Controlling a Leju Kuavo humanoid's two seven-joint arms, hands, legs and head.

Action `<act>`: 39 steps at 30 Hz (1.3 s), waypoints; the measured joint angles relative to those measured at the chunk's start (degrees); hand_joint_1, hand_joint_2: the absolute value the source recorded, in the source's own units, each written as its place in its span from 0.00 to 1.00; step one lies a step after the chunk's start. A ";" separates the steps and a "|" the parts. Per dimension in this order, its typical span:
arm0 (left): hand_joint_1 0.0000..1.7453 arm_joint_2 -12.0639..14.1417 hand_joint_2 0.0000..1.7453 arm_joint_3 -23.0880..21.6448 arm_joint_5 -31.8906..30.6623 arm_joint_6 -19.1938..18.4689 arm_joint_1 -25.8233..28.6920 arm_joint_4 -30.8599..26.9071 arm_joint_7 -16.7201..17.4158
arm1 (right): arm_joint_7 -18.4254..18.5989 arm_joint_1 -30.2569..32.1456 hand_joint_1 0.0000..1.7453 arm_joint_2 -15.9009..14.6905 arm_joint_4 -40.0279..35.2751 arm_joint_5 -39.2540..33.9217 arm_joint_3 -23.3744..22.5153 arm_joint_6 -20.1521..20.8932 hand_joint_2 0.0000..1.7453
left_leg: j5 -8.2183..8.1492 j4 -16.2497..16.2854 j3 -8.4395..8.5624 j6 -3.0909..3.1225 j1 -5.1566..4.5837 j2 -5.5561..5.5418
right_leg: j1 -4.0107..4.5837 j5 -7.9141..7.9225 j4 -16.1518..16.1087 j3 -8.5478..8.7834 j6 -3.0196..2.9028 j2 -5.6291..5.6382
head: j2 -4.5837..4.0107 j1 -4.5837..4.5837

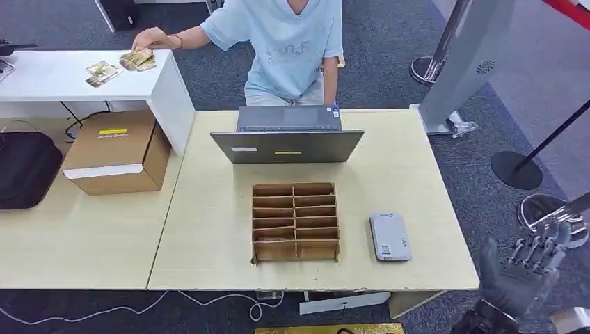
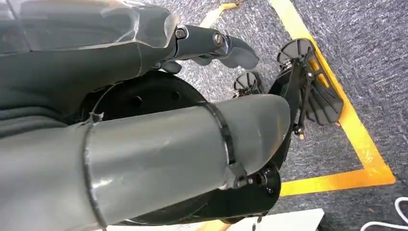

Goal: Pass the card to the sensor for recognition and then transmit it.

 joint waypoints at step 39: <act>0.00 0.24 0.00 -0.02 -1.86 2.27 -0.48 0.00 1.46 | 7.93 -9.60 0.00 -7.32 23.16 -8.52 13.55 47.44 1.00 | 0.05 0.02 0.06 0.04 -0.02 0.20 | -0.01 0.09 -0.01 0.00 0.01 0.15 | 0.00 0.00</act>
